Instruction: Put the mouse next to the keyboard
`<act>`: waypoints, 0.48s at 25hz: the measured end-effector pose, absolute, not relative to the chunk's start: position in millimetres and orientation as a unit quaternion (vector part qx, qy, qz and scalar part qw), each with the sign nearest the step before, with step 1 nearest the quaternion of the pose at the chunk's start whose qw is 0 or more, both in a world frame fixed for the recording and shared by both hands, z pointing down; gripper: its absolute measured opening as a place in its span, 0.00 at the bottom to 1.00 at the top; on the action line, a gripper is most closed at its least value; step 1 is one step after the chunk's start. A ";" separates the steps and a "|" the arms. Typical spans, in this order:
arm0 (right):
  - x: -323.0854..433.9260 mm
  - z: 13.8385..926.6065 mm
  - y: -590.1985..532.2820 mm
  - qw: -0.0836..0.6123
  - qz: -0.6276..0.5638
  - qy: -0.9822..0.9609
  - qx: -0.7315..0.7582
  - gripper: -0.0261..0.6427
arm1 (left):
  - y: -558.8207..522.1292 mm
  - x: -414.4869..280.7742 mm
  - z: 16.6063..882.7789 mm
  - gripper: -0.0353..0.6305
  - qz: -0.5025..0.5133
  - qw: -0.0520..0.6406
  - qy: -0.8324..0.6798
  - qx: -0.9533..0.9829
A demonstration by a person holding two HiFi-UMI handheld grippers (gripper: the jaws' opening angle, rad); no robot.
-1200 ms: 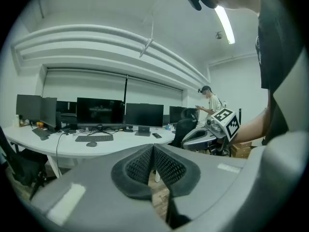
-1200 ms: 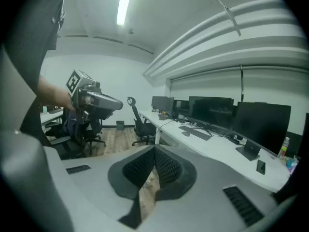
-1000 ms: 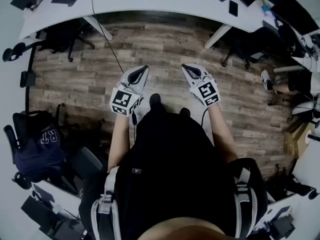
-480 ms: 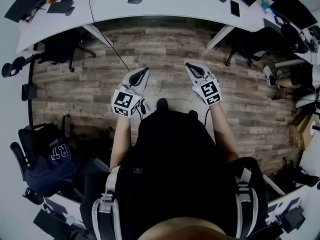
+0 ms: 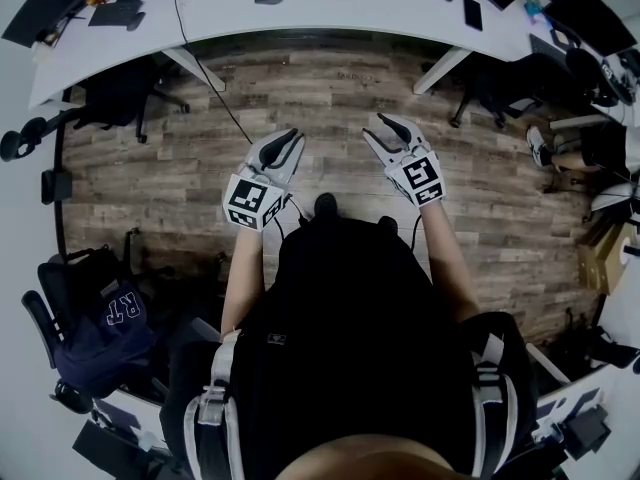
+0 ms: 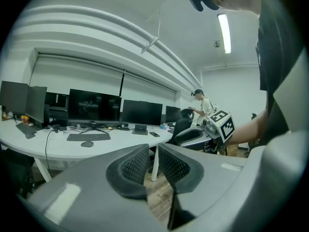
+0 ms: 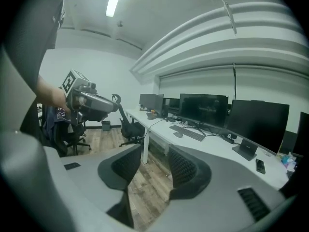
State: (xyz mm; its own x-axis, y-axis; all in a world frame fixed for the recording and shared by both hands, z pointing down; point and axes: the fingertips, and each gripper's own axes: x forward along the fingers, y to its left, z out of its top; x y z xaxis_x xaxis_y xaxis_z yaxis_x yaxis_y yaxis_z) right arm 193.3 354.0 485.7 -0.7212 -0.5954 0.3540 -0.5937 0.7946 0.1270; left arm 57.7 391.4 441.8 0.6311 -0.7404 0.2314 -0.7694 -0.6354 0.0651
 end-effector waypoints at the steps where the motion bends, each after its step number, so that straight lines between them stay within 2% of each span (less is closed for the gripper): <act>1: 193.3 484.4 353.3 0.190 -0.003 -0.928 0.320 0.32 | 390.6 57.8 441.4 0.15 0.091 0.079 -0.418 0.900; 5: 193.4 484.2 350.6 0.182 0.001 -0.931 0.318 0.37 | 386.7 56.9 441.3 0.20 0.089 0.083 -0.416 0.901; 12: 182.9 481.9 351.7 0.166 0.011 -0.937 0.308 0.52 | 381.1 47.9 442.7 0.32 0.091 0.081 -0.423 0.898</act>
State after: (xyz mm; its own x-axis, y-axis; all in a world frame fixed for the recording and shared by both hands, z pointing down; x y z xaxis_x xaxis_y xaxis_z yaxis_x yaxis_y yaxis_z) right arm 182.9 351.7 481.9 -0.7552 -0.5729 0.3184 -0.5805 0.8102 0.0811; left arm 47.9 381.1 442.7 0.6248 -0.7454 0.2323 -0.7749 -0.6284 0.0678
